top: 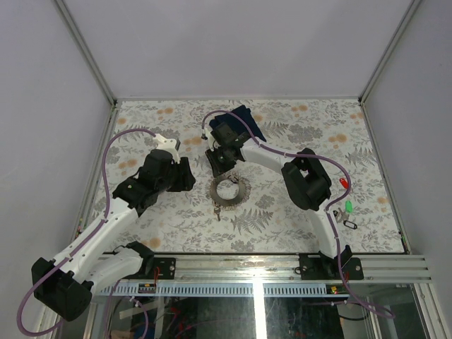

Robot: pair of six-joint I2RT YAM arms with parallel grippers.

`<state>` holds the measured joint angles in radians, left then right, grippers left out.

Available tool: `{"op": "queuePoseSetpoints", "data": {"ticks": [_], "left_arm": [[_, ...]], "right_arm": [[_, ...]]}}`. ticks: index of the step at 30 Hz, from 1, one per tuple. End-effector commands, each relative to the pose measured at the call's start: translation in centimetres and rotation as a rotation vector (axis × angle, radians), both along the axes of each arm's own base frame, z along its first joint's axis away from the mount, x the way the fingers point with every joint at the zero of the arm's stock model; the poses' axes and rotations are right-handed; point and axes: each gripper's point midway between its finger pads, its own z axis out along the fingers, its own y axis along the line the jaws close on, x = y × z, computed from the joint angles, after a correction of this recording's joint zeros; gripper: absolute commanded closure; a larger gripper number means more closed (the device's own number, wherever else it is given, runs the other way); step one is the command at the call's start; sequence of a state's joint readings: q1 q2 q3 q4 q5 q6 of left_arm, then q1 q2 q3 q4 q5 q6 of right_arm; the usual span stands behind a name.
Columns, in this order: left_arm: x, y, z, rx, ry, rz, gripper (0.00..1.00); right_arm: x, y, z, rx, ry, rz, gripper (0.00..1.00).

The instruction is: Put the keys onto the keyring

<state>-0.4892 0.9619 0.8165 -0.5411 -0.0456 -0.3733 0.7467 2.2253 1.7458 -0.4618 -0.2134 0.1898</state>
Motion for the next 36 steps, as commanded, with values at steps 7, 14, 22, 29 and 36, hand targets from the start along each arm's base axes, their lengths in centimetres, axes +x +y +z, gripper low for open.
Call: {"op": "queuePoseSetpoints", "data": {"ticks": [7,14,22,29,36], "left_arm": [[0.2,-0.2,0.1,-0.006,-0.012,-0.006,0.48],[0.2,-0.2,0.1,-0.006,-0.012,-0.006,0.48],[0.2,-0.2,0.0,-0.004,-0.008,-0.006,0.48],[0.2,-0.2,0.0,-0.003,-0.007,-0.007,0.47],[0.2,-0.2,-0.1,-0.002,-0.003,-0.006,0.47]], "right_arm": [[0.7,0.8,2.1,0.04,-0.028,0.018,0.69],[0.9,0.5,1.5,0.016,-0.023,0.006,0.69],[0.7,0.9,1.4,0.03,-0.01,0.016,0.69],[0.6,0.7,0.9,0.017,0.0,0.011,0.66],[0.7,0.5,0.6,0.002,-0.001,0.003,0.66]]}}
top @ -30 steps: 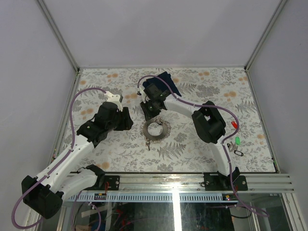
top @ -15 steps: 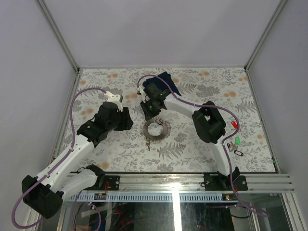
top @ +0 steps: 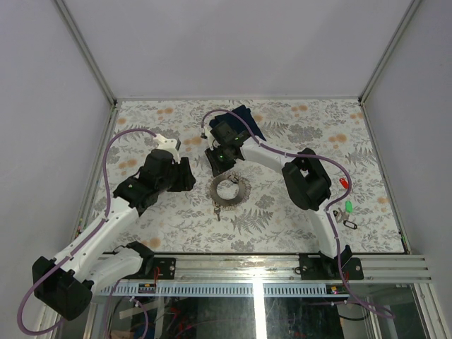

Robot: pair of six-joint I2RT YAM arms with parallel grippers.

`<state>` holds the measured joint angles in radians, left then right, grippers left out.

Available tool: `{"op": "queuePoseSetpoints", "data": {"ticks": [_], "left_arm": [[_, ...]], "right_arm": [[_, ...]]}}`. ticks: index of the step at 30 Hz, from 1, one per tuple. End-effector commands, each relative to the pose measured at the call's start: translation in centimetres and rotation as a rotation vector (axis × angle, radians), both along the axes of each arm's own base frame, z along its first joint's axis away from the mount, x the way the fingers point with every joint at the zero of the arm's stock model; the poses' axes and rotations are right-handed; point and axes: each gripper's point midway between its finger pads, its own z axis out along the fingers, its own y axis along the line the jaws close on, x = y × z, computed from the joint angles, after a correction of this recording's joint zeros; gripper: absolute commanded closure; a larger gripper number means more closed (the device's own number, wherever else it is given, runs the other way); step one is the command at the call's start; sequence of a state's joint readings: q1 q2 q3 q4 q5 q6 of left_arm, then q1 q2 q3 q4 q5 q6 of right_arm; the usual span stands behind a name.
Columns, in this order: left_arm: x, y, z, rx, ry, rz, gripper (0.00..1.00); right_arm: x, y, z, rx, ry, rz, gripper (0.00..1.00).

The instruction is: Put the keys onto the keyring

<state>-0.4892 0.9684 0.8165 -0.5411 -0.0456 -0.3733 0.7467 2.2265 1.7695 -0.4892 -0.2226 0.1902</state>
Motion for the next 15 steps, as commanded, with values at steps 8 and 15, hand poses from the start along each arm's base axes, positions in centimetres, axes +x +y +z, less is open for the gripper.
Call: {"op": "queuePoseSetpoints", "data": {"ticks": [8,15], "left_arm": [[0.2,-0.3,0.0,-0.004,-0.006,-0.01,0.47],[0.2,-0.3,-0.1,-0.003,-0.001,-0.012,0.47]], "right_arm": [[1.1,-0.1,-0.3,-0.029,-0.016,-0.014,0.62],[0.9,0.1,-1.0,-0.03,0.004,-0.012,0.63]]}}
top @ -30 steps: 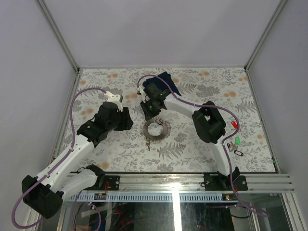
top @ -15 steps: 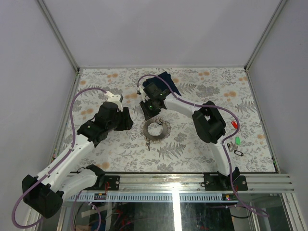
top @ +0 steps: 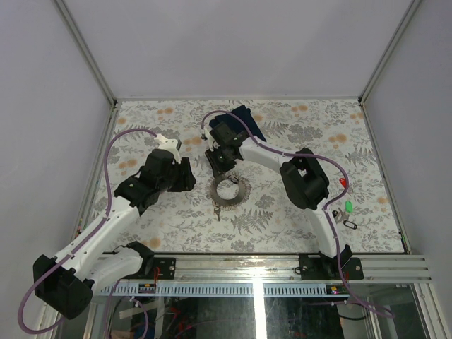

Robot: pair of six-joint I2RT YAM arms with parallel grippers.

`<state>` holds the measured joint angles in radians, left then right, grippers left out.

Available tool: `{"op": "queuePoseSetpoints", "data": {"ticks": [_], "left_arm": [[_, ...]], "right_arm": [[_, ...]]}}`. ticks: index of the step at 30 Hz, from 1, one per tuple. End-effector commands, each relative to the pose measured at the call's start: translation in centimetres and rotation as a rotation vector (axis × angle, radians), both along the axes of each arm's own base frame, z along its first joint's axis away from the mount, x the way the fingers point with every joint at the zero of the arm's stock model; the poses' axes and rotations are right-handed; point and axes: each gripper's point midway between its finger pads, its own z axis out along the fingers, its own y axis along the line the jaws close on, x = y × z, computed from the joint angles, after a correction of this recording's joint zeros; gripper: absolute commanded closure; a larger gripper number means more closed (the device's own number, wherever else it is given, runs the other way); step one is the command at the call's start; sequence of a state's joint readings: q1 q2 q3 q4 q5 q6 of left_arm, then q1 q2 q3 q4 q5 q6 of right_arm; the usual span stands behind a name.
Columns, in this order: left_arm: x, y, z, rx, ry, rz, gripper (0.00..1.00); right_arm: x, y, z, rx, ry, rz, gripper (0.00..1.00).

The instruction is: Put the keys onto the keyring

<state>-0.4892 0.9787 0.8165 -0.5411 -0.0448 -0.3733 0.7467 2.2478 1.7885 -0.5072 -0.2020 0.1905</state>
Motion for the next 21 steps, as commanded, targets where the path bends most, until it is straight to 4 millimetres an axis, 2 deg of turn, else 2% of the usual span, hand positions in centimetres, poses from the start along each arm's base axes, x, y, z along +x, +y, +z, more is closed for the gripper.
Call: {"op": "queuePoseSetpoints", "data": {"ticks": [1,6,9,16,21], "left_arm": [[0.2,-0.3,0.1,-0.007,-0.011,-0.011,0.47],[0.3,-0.3,0.2,-0.007,-0.01,-0.009,0.47],[0.3,-0.3,0.2,-0.007,-0.012,-0.01,0.47],[0.2,-0.6,0.7,-0.02,-0.026,-0.03,0.47],[0.2,-1.5,2.6,-0.079,-0.087,-0.069,0.46]], "right_arm": [[0.7,0.4,-0.3,0.0,0.002,-0.002,0.65],[0.6,0.5,-0.1,0.006,0.004,-0.001,0.76],[0.7,0.7,0.7,0.026,-0.012,0.006,0.85],[0.9,0.8,4.3,0.082,-0.097,0.037,1.0],[-0.1,0.4,7.7,0.16,-0.183,0.095,1.0]]}}
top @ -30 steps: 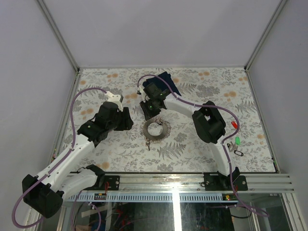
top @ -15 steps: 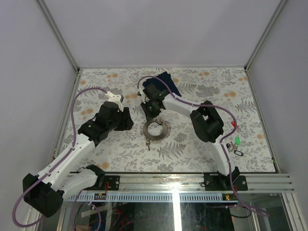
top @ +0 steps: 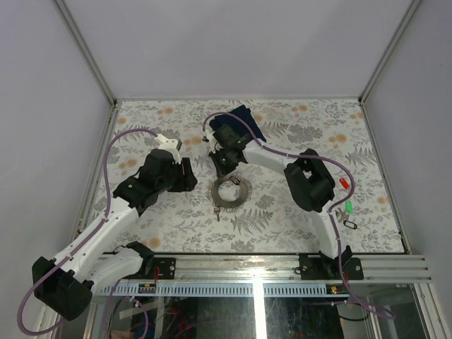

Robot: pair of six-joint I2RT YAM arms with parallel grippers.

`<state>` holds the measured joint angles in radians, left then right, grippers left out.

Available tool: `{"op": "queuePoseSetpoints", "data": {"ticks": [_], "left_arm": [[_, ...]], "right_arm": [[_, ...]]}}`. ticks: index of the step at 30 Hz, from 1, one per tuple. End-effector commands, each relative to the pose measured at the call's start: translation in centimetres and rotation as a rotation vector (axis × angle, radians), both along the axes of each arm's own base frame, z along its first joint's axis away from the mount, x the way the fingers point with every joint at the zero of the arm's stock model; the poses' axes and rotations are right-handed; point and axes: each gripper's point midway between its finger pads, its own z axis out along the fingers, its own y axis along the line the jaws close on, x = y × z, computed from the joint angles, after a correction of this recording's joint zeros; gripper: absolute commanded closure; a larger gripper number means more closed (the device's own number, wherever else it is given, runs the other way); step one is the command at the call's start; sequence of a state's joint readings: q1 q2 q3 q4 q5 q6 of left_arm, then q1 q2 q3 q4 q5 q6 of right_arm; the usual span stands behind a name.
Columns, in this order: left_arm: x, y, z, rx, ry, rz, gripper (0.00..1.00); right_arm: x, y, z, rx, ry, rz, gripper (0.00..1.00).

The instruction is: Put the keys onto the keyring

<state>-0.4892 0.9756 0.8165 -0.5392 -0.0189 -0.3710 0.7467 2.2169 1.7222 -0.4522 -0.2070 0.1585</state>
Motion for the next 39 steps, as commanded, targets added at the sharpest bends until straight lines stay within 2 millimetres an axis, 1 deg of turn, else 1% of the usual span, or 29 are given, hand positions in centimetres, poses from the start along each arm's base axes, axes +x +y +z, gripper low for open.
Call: {"op": "queuePoseSetpoints", "data": {"ticks": [1,5,7,10,12,16,19,22,25,26,27,28,31,33,34,36,39], "left_arm": [[0.4,-1.3,3.1,-0.08,-0.108,-0.059,0.45],[0.6,-2.0,5.6,-0.139,-0.198,-0.088,0.43],[0.9,-2.3,7.4,-0.165,-0.25,-0.099,0.4],[1.4,-2.7,9.4,-0.185,-0.302,-0.111,0.37],[1.8,-3.1,10.7,-0.193,-0.336,-0.133,0.36],[1.5,-4.0,14.0,-0.232,-0.464,-0.215,0.35],[0.6,-4.4,16.1,-0.237,-0.589,-0.302,0.35],[-0.9,-5.2,17.7,-0.235,-0.674,-0.416,0.35],[-2.2,-6.3,18.8,-0.253,-0.688,-0.531,0.32],[-2.9,-6.9,19.4,-0.255,-0.699,-0.593,0.31],[-3.6,-7.4,19.5,-0.248,-0.705,-0.664,0.3],[-4.4,-7.9,19.8,-0.252,-0.711,-0.716,0.27],[-5.7,-8.8,21.3,-0.268,-0.747,-0.771,0.22],[-6.7,-9.2,22.1,-0.268,-0.781,-0.8,0.06],[-7.2,-9.4,22.4,-0.269,-0.795,-0.811,0.02],[-7.7,-9.8,22.8,-0.276,-0.806,-0.828,0.0],[-8.0,-10.5,23.0,-0.278,-0.798,-0.843,0.0]], "right_arm": [[0.0,0.7,8.7,0.178,-0.181,0.078,1.0],[-1.6,-0.3,11.1,0.242,-0.255,0.122,1.0],[-2.6,-0.7,13.0,0.286,-0.296,0.155,1.0],[-3.9,-1.4,15.5,0.358,-0.375,0.188,1.0],[-4.8,-2.0,17.8,0.416,-0.451,0.207,1.0],[-6.6,-3.5,21.0,0.481,-0.596,0.273,1.0],[-7.7,-4.8,22.3,0.471,-0.679,0.325,1.0],[-9.4,-5.9,23.5,0.475,-0.752,0.404,0.98],[-10.5,-7.2,24.8,0.481,-0.849,0.443,0.98],[-10.9,-7.6,24.9,0.479,-0.87,0.449,0.98],[-11.3,-8.1,25.5,0.48,-0.899,0.451,0.99],[-11.5,-8.6,25.9,0.476,-0.912,0.448,0.99],[-12.2,-9.7,26.9,0.458,-0.915,0.44,1.0],[-13.4,-10.2,27.0,0.448,-0.928,0.506,1.0],[-13.9,-10.3,27.2,0.457,-0.947,0.525,1.0],[-14.6,-10.7,28.0,0.483,-0.981,0.526,1.0],[-16.0,-11.2,28.8,0.501,-1.031,0.594,1.0]]}}
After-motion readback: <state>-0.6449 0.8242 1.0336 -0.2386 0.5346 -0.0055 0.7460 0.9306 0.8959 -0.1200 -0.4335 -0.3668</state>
